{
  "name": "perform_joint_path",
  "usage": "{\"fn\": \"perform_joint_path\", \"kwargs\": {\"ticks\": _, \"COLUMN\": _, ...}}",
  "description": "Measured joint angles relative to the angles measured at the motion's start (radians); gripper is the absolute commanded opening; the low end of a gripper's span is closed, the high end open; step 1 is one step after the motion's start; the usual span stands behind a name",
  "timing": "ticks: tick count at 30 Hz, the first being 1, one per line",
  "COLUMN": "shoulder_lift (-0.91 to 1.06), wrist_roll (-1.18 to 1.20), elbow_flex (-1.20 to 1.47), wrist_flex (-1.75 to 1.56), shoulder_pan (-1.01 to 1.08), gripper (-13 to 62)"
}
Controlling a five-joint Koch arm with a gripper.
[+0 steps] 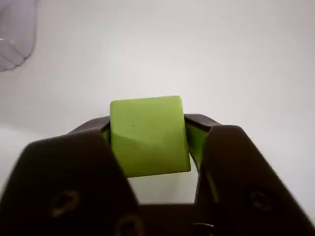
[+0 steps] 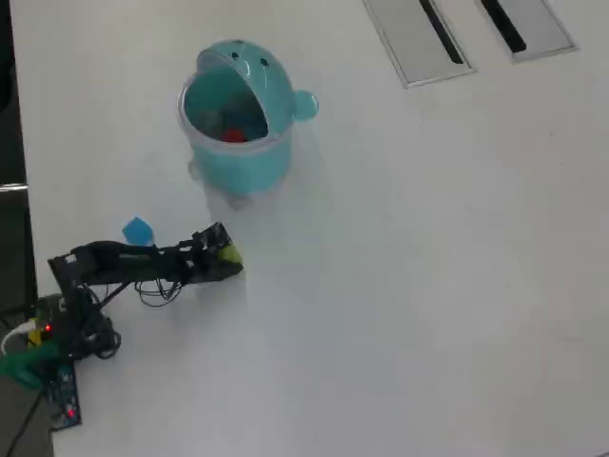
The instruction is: Grasp RGB lego blocks and put them in the bin one by one.
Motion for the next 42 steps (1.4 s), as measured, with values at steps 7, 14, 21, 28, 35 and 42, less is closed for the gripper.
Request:
{"fn": "perform_joint_path", "kwargs": {"ticks": 7, "shoulder_lift": 0.117, "wrist_roll": 0.143, "elbow_flex": 0.0, "wrist_flex": -0.055, "shoulder_pan": -0.087, "gripper": 19.4}}
{"fn": "perform_joint_path", "kwargs": {"ticks": 14, "shoulder_lift": 0.367, "wrist_roll": 0.229, "elbow_flex": -0.049, "wrist_flex": -0.067, "shoulder_pan": -0.198, "gripper": 14.8}}
{"fn": "perform_joint_path", "kwargs": {"ticks": 21, "shoulder_lift": 0.492, "wrist_roll": 0.244, "elbow_flex": -0.235, "wrist_flex": 0.038, "shoulder_pan": -0.273, "gripper": 14.8}}
{"fn": "perform_joint_path", "kwargs": {"ticks": 28, "shoulder_lift": 0.512, "wrist_roll": 0.241, "elbow_flex": -0.394, "wrist_flex": 0.187, "shoulder_pan": -0.397, "gripper": 14.7}}
{"fn": "perform_joint_path", "kwargs": {"ticks": 35, "shoulder_lift": 0.362, "wrist_roll": 0.146, "elbow_flex": -0.534, "wrist_flex": 0.189, "shoulder_pan": -0.486, "gripper": 11.5}}
{"fn": "perform_joint_path", "kwargs": {"ticks": 42, "shoulder_lift": 0.135, "wrist_roll": 0.132, "elbow_flex": -0.821, "wrist_flex": 0.184, "shoulder_pan": -0.486, "gripper": 11.5}}
